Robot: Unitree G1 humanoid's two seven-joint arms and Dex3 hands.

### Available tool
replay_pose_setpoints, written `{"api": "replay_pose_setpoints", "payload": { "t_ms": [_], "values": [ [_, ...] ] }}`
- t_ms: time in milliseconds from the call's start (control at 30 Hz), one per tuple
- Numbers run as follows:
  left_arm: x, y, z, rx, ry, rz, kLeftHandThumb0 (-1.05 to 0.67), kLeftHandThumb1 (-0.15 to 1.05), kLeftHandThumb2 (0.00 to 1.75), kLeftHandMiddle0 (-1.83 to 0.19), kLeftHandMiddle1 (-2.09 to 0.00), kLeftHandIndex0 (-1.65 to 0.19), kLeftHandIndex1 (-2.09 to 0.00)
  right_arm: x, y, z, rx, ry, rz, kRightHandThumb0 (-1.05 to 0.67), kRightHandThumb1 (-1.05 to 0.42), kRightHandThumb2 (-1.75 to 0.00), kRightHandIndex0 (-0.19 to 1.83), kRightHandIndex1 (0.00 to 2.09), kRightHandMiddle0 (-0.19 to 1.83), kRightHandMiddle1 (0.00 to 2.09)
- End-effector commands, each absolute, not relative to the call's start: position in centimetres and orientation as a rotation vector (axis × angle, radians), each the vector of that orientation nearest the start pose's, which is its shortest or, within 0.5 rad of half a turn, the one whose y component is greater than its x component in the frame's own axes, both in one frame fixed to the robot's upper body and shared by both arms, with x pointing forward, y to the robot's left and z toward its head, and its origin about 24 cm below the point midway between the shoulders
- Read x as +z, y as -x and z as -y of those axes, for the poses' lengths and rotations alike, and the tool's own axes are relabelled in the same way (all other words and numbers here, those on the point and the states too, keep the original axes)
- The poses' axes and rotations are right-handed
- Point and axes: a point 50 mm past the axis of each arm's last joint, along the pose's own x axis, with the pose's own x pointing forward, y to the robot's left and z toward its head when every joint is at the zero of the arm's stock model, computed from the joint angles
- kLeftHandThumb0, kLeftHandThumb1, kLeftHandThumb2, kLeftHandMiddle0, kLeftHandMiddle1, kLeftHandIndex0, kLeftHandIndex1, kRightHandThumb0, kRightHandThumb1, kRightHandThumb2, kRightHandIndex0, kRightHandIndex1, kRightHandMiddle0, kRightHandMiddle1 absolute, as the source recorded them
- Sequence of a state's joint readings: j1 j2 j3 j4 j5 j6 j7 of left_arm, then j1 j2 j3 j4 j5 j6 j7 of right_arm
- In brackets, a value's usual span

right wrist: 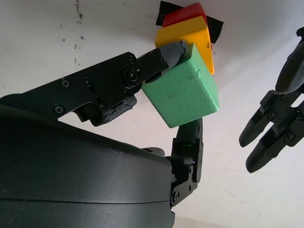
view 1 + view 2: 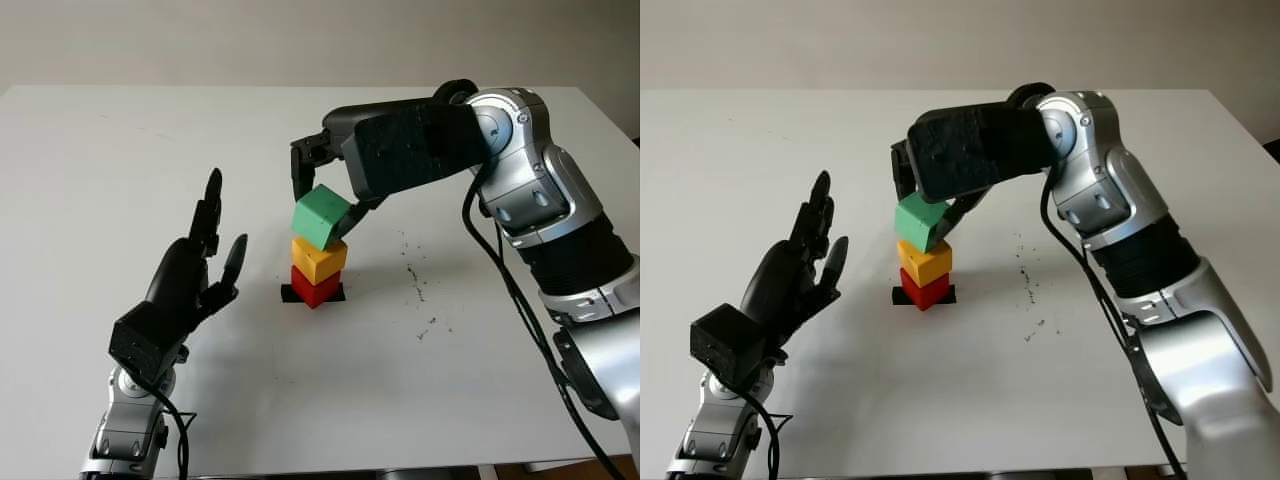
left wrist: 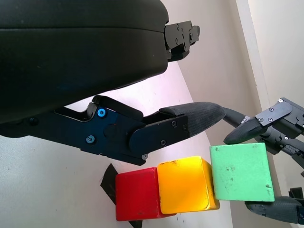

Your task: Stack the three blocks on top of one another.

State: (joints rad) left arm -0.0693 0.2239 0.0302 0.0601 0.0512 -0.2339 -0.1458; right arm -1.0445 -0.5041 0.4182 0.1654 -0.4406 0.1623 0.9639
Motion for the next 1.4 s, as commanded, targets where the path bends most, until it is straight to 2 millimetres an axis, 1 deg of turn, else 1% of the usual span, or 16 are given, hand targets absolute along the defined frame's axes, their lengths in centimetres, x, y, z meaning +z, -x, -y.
{"api": "replay_pose_setpoints", "payload": {
  "t_ms": [0, 133, 433, 800, 1100, 1300, 1367],
  "values": [
    [7.4, -26.2, -18.2, -0.153, -0.296, 0.238, -0.61, 1.05, 0.68, 0.18, -0.06, 0.19, -0.05, 25.0, -34.8, 8.4, 0.889, 1.356, 0.142, -0.33, -0.97, -0.05, 0.30, 0.07, 0.32, 1.62],
    [7.4, -26.1, -18.3, -0.153, -0.297, 0.236, -0.61, 1.05, 0.68, 0.18, -0.05, 0.19, -0.05, 25.0, -34.8, 8.4, 0.898, 1.369, 0.141, -0.35, -0.97, -0.05, 0.34, 0.09, 0.32, 1.61],
    [7.4, -26.1, -18.2, -0.157, -0.297, 0.234, -0.61, 1.05, 0.68, 0.18, -0.05, 0.19, -0.04, 25.2, -34.7, 8.3, 0.921, 1.356, 0.099, -0.38, -0.97, -0.05, 0.32, 0.07, 0.32, 1.54],
    [7.4, -25.9, -18.1, -0.158, -0.288, 0.227, -0.61, 1.05, 0.68, 0.19, -0.05, 0.19, -0.03, 25.0, -34.5, 8.2, 0.928, 1.329, 0.056, -0.37, -0.97, -0.06, 0.30, 0.06, 0.32, 1.48],
    [7.3, -25.8, -18.1, -0.161, -0.299, 0.225, -0.61, 1.05, 0.69, 0.18, -0.05, 0.19, -0.03, 24.6, -34.7, 8.4, 0.916, 1.298, 0.038, -0.36, -0.99, -0.06, 0.31, 0.07, 0.28, 1.51],
    [7.3, -25.7, -18.1, -0.158, -0.299, 0.223, -0.62, 1.05, 0.69, 0.18, -0.06, 0.19, -0.01, 24.2, -34.7, 8.5, 0.900, 1.294, 0.051, -0.35, -0.99, -0.06, 0.26, 0.04, 0.23, 1.56],
    [7.3, -25.7, -18.1, -0.158, -0.302, 0.223, -0.62, 1.05, 0.69, 0.18, -0.05, 0.19, -0.01, 24.0, -34.7, 8.5, 0.902, 1.296, 0.059, -0.35, -0.99, -0.05, 0.17, 0.01, 0.23, 1.57]
  ]
}}
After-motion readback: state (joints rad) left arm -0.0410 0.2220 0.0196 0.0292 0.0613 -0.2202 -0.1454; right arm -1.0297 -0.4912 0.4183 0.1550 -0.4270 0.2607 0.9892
